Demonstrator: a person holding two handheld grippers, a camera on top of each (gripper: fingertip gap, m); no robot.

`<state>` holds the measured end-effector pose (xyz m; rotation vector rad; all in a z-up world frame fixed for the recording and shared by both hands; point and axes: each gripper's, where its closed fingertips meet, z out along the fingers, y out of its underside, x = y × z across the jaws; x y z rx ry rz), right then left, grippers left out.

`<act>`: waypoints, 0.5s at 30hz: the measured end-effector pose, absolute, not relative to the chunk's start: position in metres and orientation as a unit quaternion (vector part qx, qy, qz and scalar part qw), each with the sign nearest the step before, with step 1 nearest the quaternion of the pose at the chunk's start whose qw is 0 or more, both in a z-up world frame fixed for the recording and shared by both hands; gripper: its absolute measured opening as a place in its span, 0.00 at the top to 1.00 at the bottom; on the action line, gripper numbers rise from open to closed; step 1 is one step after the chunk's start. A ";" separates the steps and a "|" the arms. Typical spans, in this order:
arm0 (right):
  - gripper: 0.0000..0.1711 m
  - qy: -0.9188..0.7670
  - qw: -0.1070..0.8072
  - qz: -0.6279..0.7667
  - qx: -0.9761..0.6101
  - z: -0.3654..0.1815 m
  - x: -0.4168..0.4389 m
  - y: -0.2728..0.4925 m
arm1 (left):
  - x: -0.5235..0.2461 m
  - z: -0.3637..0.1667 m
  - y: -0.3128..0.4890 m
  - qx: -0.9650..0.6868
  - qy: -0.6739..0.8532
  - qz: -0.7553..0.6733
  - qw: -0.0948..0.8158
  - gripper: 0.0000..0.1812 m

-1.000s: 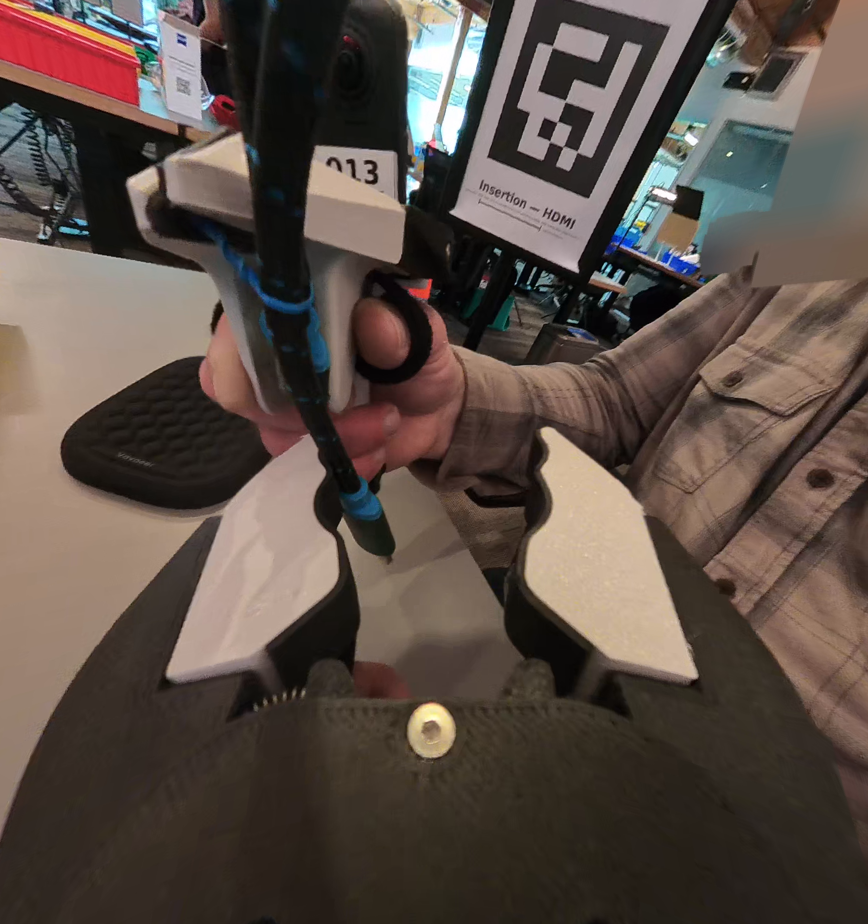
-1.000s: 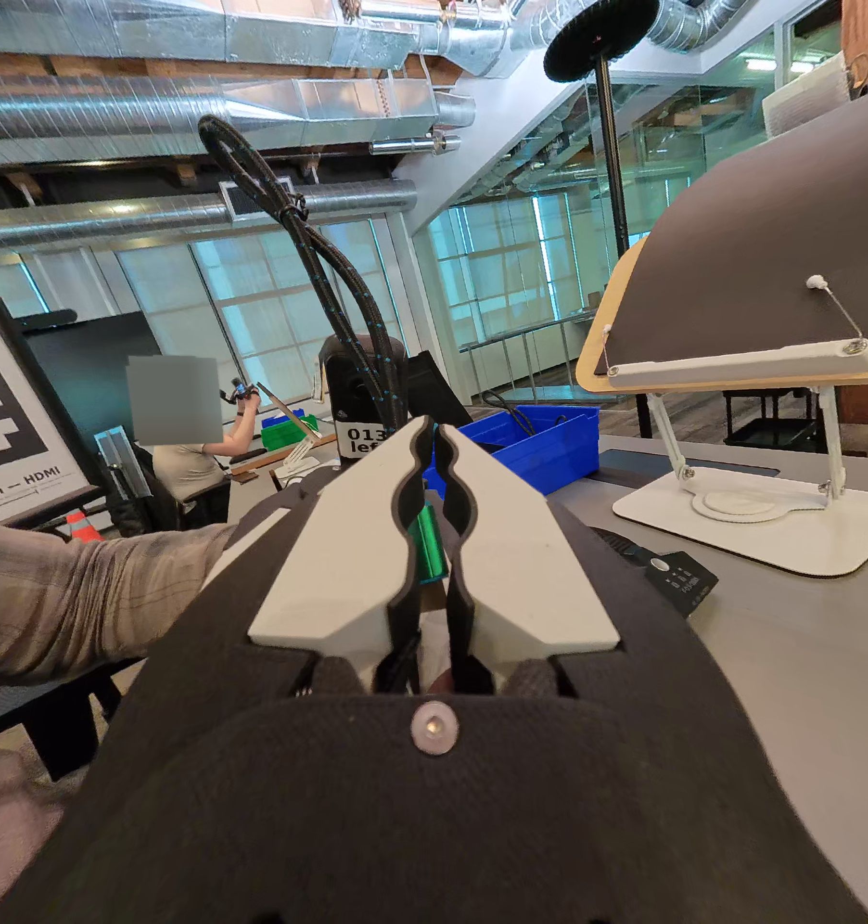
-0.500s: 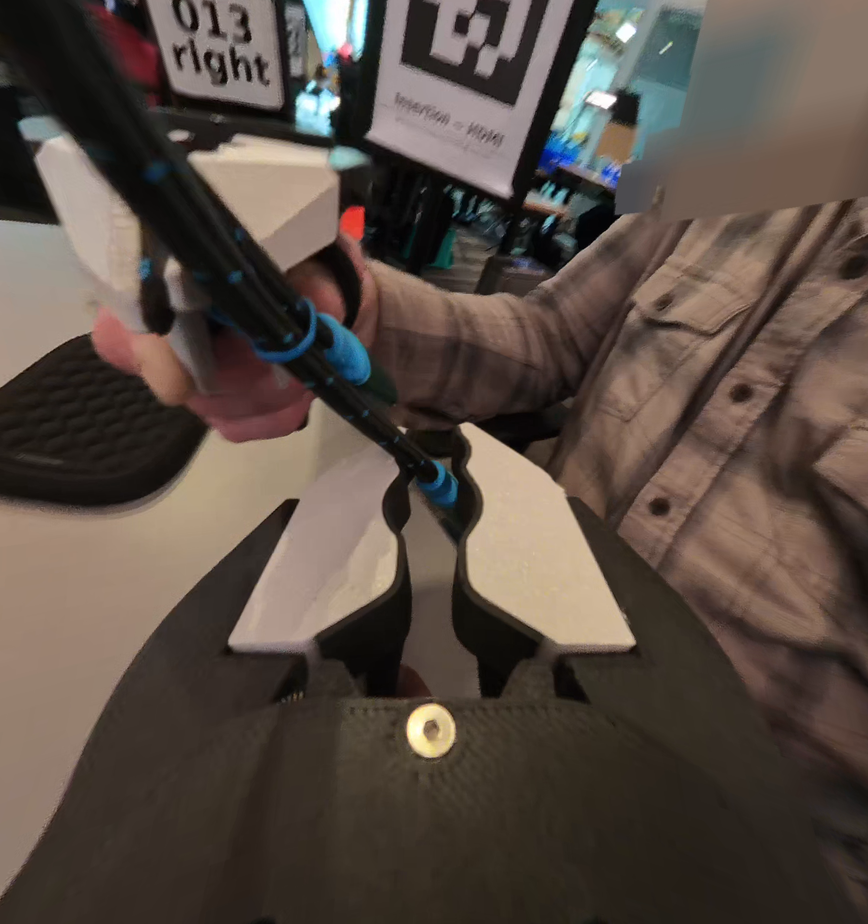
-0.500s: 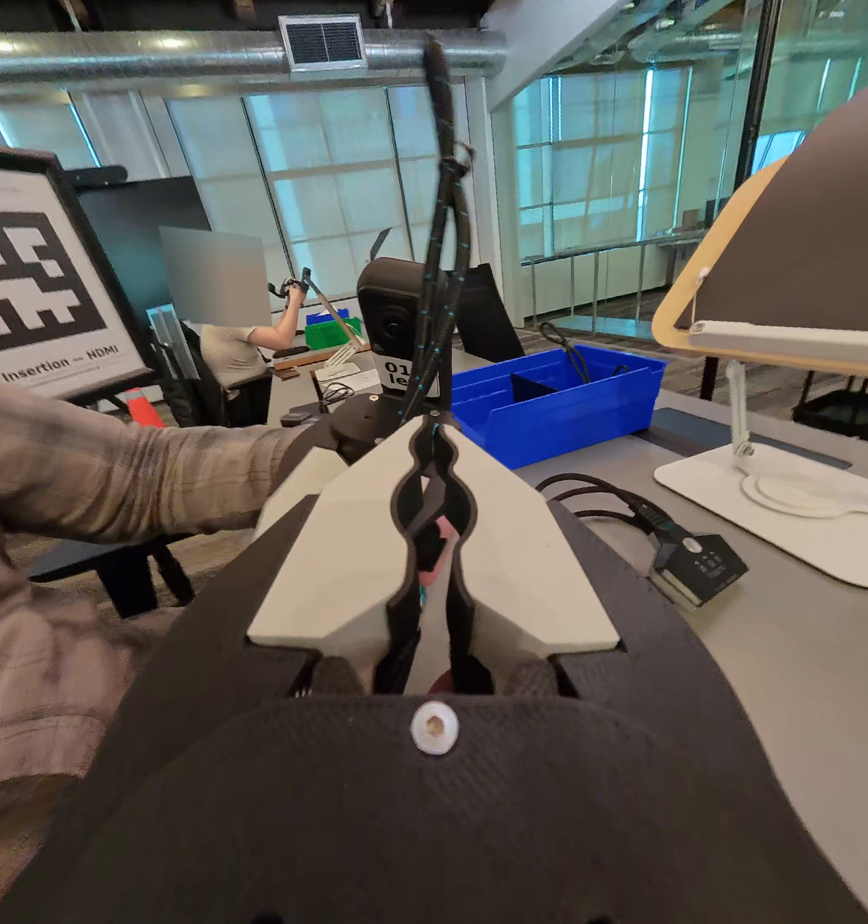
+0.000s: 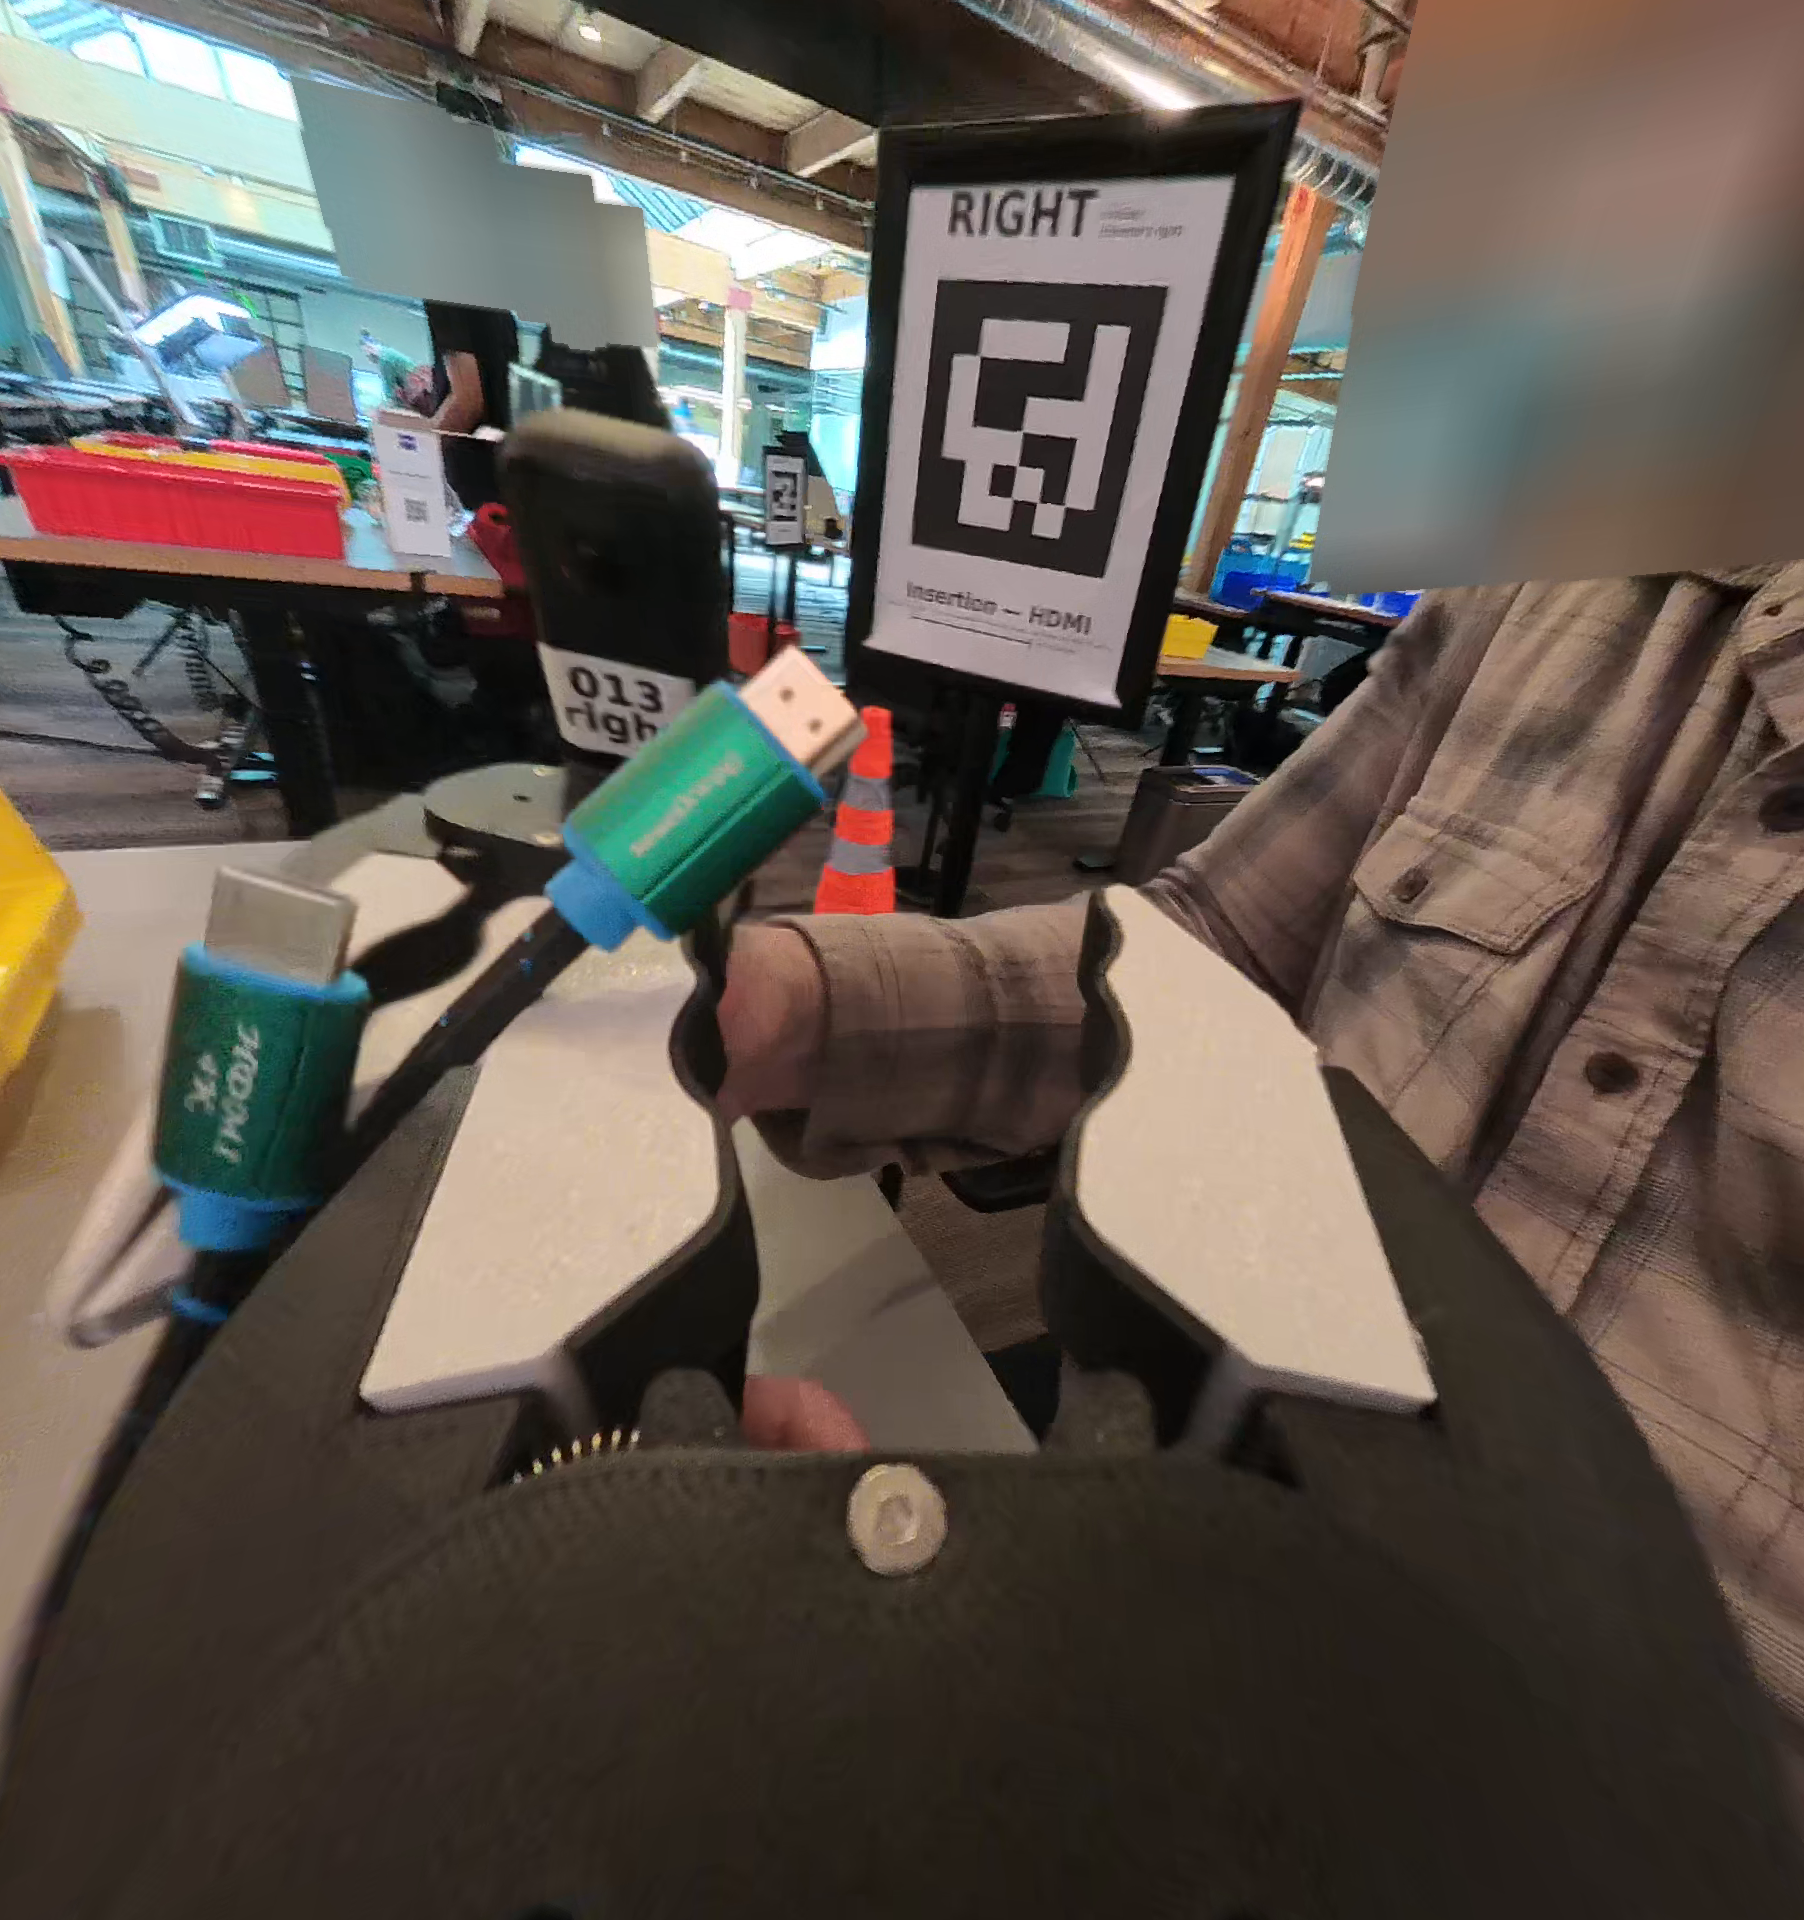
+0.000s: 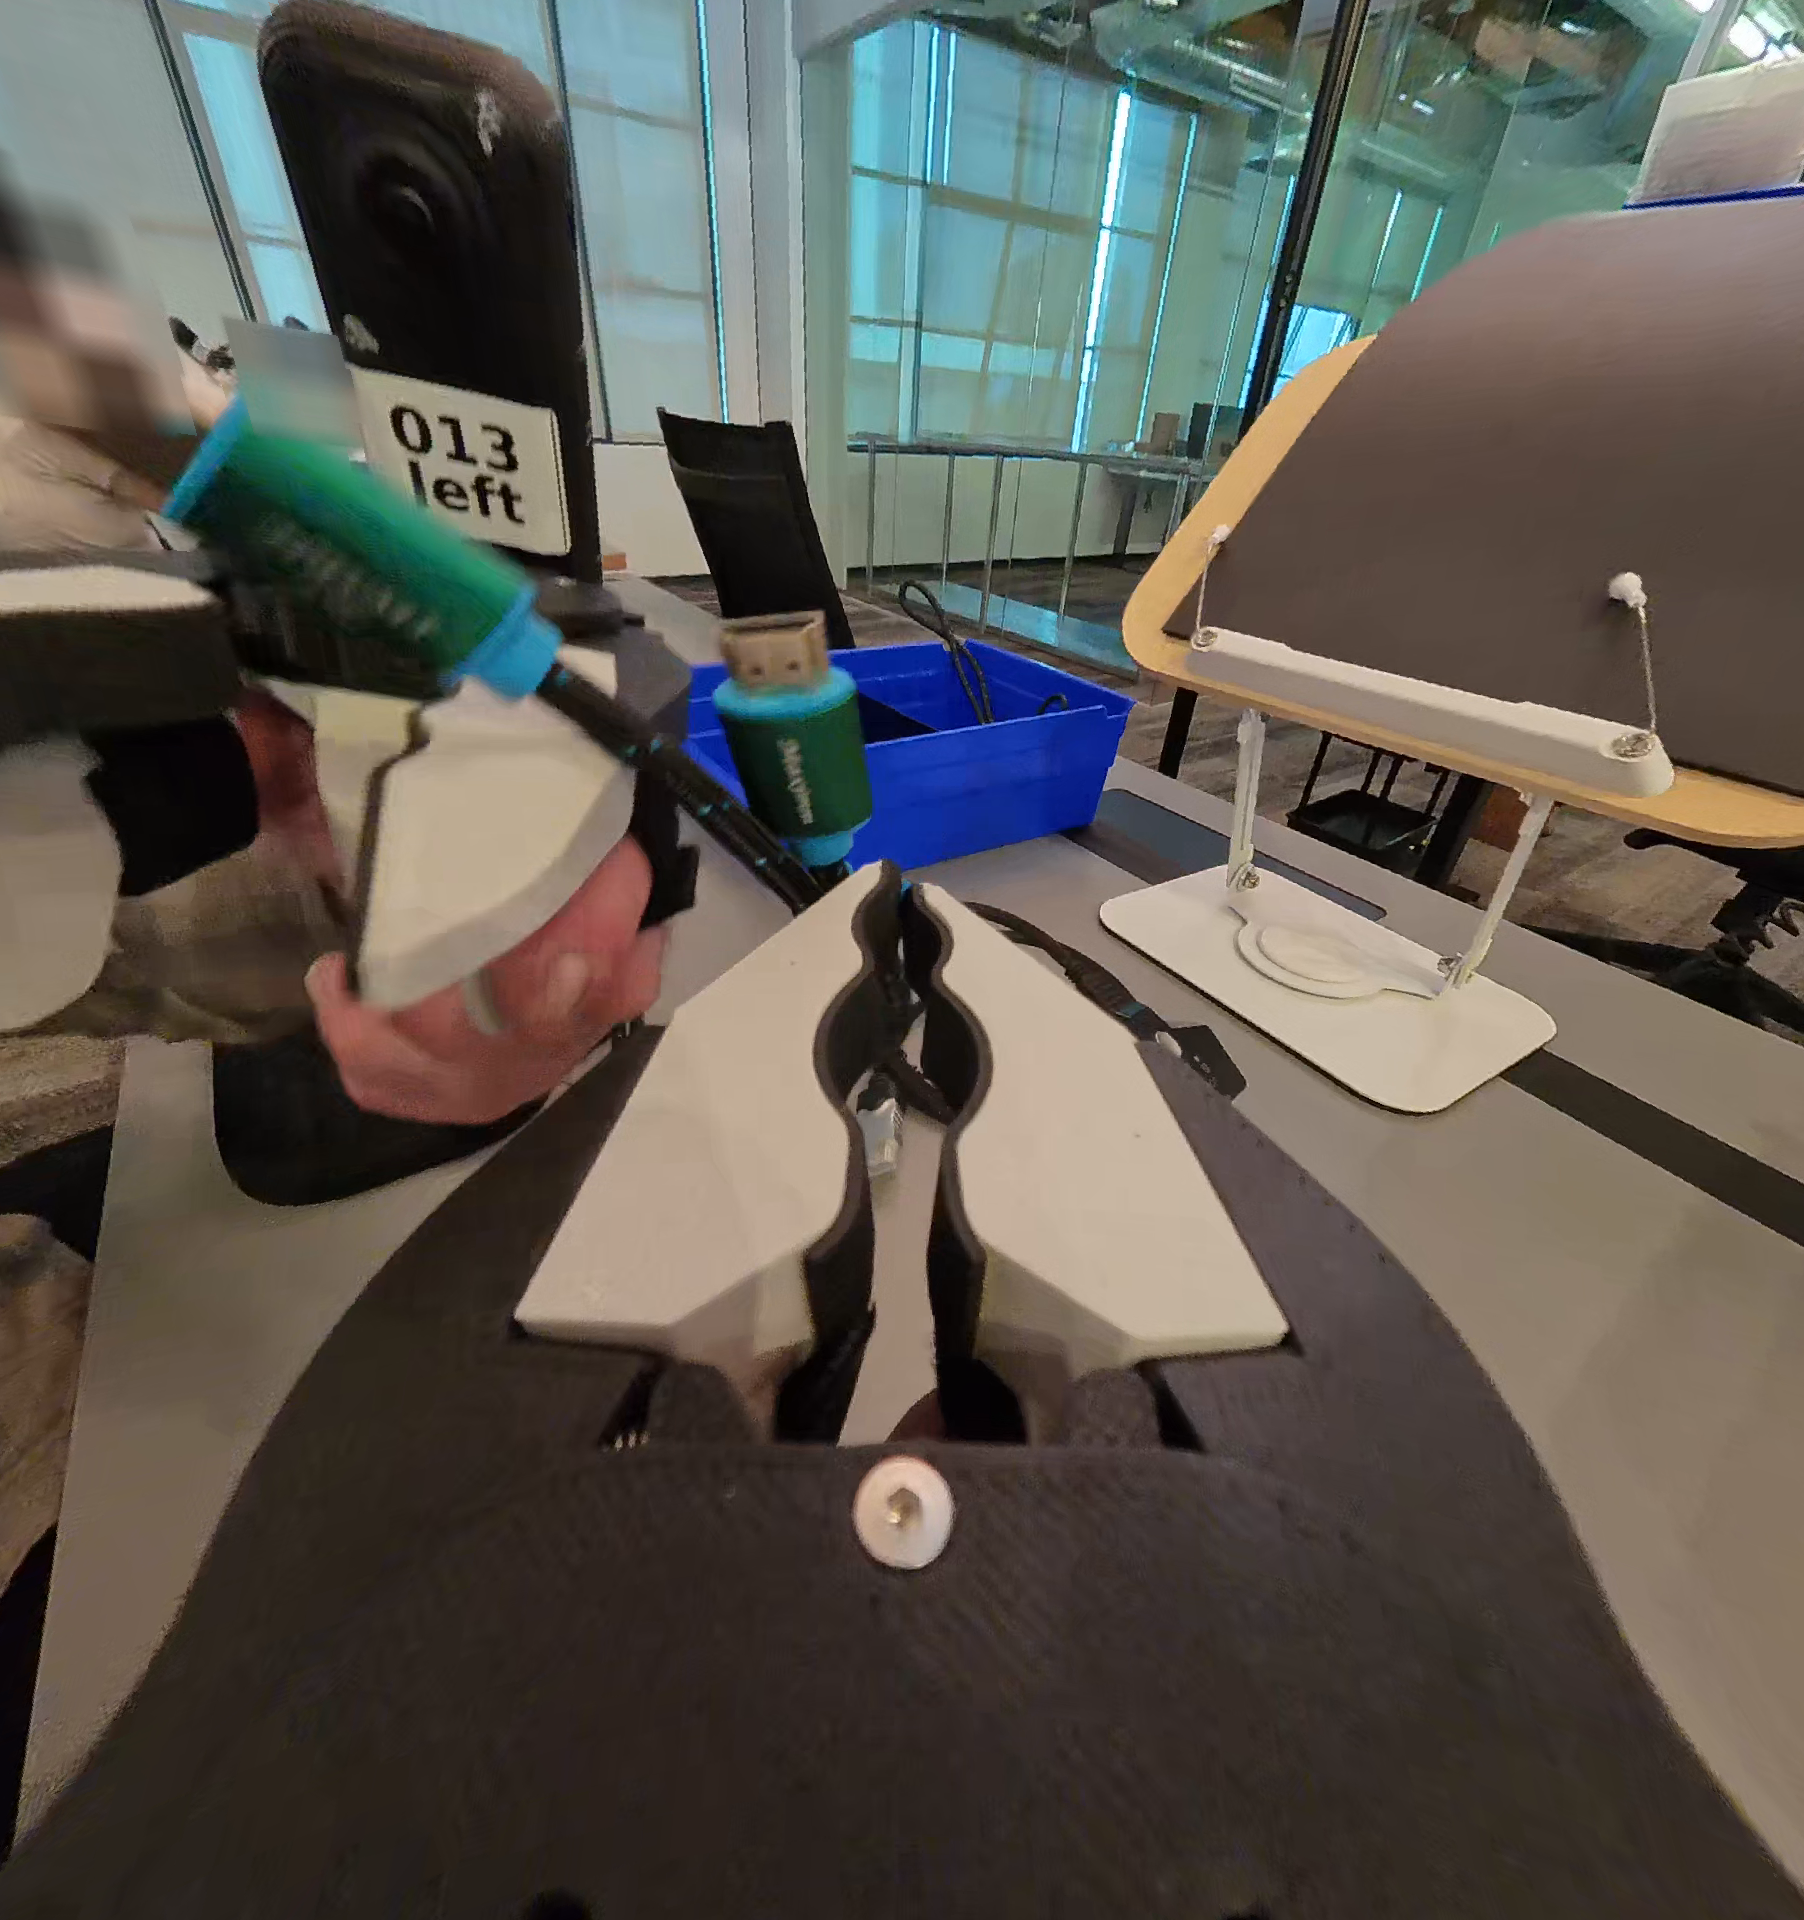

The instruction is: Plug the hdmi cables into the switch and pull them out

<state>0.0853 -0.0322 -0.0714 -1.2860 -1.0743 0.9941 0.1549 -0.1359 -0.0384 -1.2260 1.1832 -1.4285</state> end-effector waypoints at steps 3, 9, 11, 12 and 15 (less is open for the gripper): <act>1.00 -0.479 0.560 0.402 -0.544 -0.073 0.082 -0.037 | 0.151 -0.028 -0.126 -0.506 0.482 -0.538 0.471 0.61; 1.00 -0.496 0.553 0.399 -0.537 -0.072 0.077 -0.046 | 0.145 -0.031 -0.100 -0.570 0.526 -0.410 0.480 0.61; 1.00 -0.504 0.555 0.387 -0.537 -0.072 0.080 -0.045 | 0.143 -0.037 -0.095 -0.586 0.547 -0.368 0.472 0.61; 1.00 -0.509 0.555 0.379 -0.538 -0.073 0.080 -0.044 | 0.141 -0.040 -0.090 -0.593 0.558 -0.340 0.470 0.61; 1.00 -0.506 0.553 0.380 -0.542 -0.074 0.081 -0.043 | 0.135 -0.046 -0.071 -0.620 0.563 -0.275 0.472 0.62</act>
